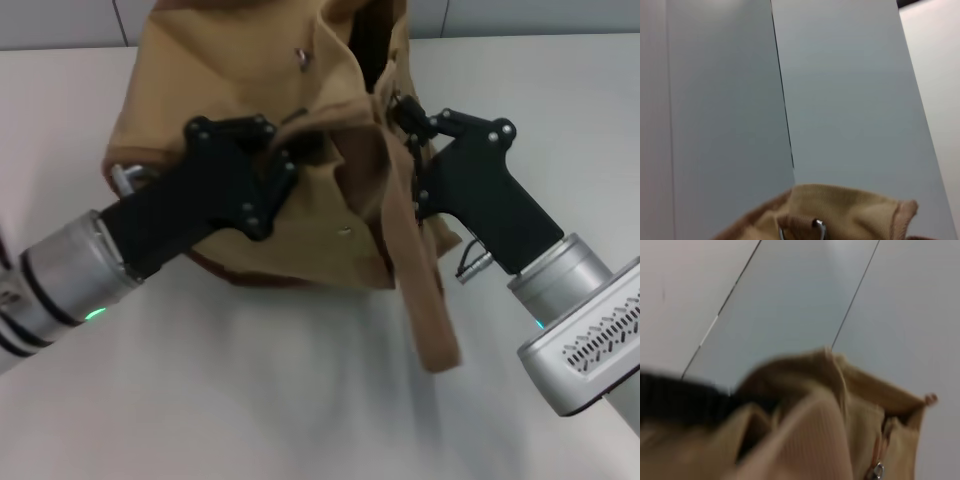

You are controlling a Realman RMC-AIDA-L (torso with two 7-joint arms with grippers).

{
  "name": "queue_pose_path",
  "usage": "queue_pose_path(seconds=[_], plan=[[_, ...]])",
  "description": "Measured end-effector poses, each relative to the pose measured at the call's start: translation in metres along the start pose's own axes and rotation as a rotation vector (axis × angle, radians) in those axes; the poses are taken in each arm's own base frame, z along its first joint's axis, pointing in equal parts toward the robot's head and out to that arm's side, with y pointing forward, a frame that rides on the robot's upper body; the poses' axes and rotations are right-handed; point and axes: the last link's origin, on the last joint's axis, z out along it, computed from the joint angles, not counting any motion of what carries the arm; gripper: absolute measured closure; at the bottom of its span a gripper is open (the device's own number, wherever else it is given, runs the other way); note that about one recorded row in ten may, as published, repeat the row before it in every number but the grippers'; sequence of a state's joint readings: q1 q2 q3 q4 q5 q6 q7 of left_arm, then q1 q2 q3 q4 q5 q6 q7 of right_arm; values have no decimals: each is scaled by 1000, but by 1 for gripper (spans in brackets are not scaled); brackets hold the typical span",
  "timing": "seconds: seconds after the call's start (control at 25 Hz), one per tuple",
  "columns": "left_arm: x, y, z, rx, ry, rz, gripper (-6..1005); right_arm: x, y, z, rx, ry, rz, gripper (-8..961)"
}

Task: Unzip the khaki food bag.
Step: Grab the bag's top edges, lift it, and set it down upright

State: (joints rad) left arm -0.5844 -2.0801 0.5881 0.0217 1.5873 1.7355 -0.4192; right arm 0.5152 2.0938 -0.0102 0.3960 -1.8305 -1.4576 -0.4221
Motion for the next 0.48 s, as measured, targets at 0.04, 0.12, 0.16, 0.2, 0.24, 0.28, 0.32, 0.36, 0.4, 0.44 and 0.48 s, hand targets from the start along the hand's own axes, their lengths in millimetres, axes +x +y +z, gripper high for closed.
queue_pose_path(seconds=[0.04, 0.12, 0.16, 0.2, 0.24, 0.28, 0.32, 0.36, 0.4, 0.44, 0.48], plan=[[2, 0, -2, 14, 17, -1, 930, 2, 0, -3, 5, 10, 1, 944], [7, -3, -11, 80, 62, -5, 930, 6, -3, -12, 24, 38, -4, 943], [9, -4, -15, 116, 79, -7, 930, 6, -3, -12, 24, 38, -4, 942], [10, -5, -18, 144, 90, -9, 930, 8, -3, -15, 29, 48, -6, 942], [10, -7, -22, 185, 103, -14, 930, 10, -5, -19, 35, 60, -8, 941], [11, -8, -26, 218, 112, -19, 930, 13, -5, -23, 39, 73, -7, 940], [11, -8, -29, 245, 118, -23, 930, 15, -7, -26, 43, 83, -5, 940], [11, -9, -33, 271, 122, -26, 930, 17, -8, -30, 47, 94, 0, 939], [11, -9, -36, 292, 124, -28, 929, 18, -9, -32, 50, 99, 5, 939], [10, -9, -39, 301, 124, -28, 929, 20, -11, -35, 54, 107, 14, 938], [10, -8, -41, 311, 123, -28, 929, 21, -12, -38, 58, 111, 25, 938]])
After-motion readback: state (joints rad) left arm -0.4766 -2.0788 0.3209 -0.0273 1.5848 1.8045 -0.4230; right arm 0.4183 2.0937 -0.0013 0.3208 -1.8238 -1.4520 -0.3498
